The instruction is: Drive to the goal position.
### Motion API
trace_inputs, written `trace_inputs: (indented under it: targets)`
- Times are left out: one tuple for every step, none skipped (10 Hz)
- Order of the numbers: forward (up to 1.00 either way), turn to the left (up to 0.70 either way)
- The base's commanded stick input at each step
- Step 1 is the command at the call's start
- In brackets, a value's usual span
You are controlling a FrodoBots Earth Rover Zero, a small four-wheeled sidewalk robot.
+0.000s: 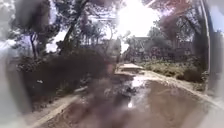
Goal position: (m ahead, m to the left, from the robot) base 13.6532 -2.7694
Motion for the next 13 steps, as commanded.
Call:
trace_inputs:
  targets:
    - [0.70,0.00]
    - [0.70,0.00]
    - [0.70,0.00]
    - [0.70,0.00]
    - [0.70,0.00]
    - [0.70,0.00]
    - [0.70,0.00]
    - [0.70,0.00]
    - [0.70,0.00]
    - [0.70,0.00]
    - [0.70,0.00]
    - [0.70,0.00]
    - [0.70,0.00]
